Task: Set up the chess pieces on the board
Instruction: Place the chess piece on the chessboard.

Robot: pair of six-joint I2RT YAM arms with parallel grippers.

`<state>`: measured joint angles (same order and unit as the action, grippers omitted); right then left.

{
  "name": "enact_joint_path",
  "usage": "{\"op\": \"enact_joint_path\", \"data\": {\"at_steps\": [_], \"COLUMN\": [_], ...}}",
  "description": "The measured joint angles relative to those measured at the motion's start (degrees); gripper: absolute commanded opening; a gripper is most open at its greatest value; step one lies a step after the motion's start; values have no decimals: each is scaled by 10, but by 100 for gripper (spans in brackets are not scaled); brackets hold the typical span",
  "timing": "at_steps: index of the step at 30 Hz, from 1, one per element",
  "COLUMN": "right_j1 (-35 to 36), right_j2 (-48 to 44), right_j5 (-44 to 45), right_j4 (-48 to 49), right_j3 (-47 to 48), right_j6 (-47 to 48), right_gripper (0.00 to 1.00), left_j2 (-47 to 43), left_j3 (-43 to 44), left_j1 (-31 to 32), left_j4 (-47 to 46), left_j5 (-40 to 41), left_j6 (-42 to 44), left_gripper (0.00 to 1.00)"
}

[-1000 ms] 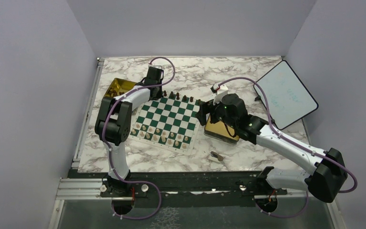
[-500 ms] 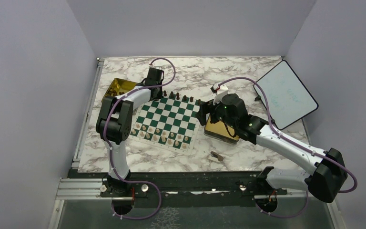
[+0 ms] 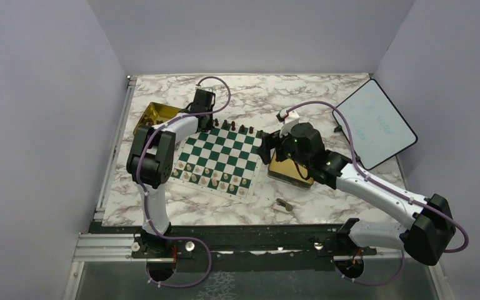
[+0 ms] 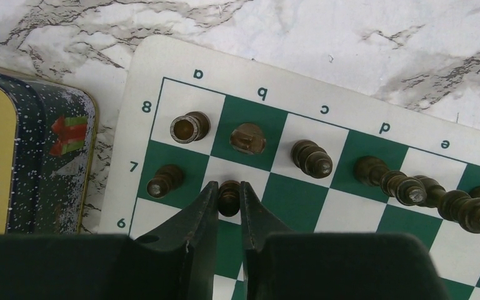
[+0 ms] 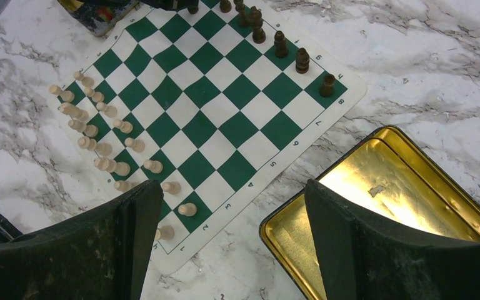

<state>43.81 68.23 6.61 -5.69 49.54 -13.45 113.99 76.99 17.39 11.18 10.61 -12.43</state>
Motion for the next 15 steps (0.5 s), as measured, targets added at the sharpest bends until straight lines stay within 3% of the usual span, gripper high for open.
{"op": "enact_joint_path", "data": {"at_steps": [10, 15], "right_j1": [0, 0], "right_j2": [-1, -1], "right_j5": [1, 2], "right_j4": [0, -1], "right_j3": [0, 0], "right_j6": [0, 0], "right_gripper": [89, 89], "left_j2": [5, 5], "left_j3": [-3, -3], "left_j1": [0, 0], "left_j4": [-4, -3], "left_j5": [1, 1], "left_j6": [1, 1], "left_gripper": [32, 33]}}
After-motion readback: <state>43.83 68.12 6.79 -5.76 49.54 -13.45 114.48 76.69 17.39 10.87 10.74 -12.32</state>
